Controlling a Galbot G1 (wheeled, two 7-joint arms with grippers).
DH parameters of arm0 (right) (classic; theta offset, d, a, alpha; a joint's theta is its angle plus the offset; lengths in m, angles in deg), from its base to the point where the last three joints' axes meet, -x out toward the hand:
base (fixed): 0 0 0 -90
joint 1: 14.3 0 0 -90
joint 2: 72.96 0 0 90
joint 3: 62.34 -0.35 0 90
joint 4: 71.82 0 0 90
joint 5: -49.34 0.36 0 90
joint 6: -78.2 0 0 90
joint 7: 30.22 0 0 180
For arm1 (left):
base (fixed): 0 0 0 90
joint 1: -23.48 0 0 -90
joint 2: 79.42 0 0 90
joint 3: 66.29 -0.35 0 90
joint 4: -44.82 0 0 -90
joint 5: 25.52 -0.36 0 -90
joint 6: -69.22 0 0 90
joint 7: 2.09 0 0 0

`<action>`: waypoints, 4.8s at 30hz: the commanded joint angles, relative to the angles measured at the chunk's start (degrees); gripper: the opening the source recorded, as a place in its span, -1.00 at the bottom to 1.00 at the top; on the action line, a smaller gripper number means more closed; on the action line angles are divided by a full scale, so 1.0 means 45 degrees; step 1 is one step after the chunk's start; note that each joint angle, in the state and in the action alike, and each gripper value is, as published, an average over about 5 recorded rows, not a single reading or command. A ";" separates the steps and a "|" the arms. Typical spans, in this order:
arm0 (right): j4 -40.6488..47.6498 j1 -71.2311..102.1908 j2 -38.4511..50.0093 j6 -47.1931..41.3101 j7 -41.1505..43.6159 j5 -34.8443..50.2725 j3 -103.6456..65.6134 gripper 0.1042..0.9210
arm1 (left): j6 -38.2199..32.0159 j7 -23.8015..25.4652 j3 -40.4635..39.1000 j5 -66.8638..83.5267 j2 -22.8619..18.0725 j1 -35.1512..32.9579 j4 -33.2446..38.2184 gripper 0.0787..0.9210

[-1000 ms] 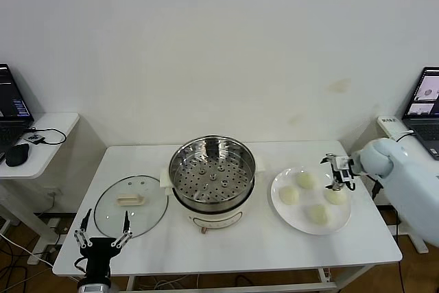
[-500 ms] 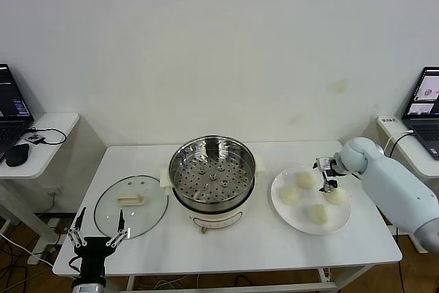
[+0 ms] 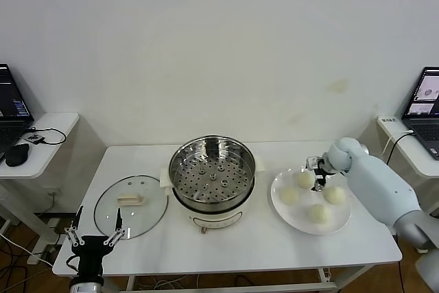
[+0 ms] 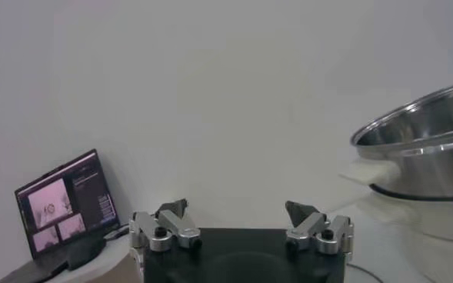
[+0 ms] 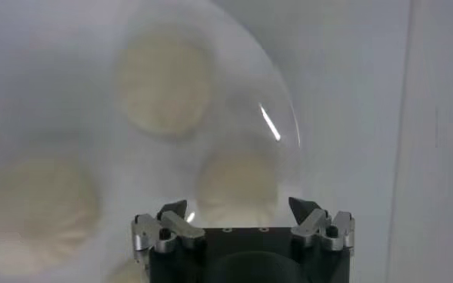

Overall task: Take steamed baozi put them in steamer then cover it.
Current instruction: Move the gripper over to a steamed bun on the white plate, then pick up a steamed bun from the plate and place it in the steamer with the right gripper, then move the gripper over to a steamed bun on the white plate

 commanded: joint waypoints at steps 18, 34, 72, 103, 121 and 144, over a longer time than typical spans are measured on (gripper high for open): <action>-0.1844 -0.0511 0.1169 -0.0545 0.0503 0.1418 0.0856 0.15 | -0.0067 -0.0020 -0.0027 0.0001 0.0018 -0.0009 0.0035 0.77; -0.5948 -0.6091 0.3379 -0.1510 0.0384 0.7497 0.4945 0.18 | 0.0114 0.0599 -0.0301 0.2499 0.0632 0.0385 -0.0396 0.77; -0.3295 -0.7550 -0.3806 0.3759 -0.1304 0.5041 1.0532 0.20 | -0.0491 0.2194 -0.0088 0.5778 -0.0007 0.0468 -0.0782 0.77; -0.2876 -0.7729 -0.3872 0.5232 -0.2495 0.4778 1.0184 0.74 | -0.0580 0.2160 -0.0069 0.5637 0.0225 0.0476 -0.0674 0.77; -0.9688 -1.0584 0.4485 -0.3337 -0.0473 1.0207 1.0373 0.76 | 0.0855 0.1791 -0.0315 0.5810 0.1055 0.0403 -0.0109 0.77; -0.7715 -0.3973 0.5139 -0.3477 0.0081 0.6750 0.7427 0.76 | 0.0852 0.1891 0.0054 0.5598 0.1281 0.0626 -0.0313 0.77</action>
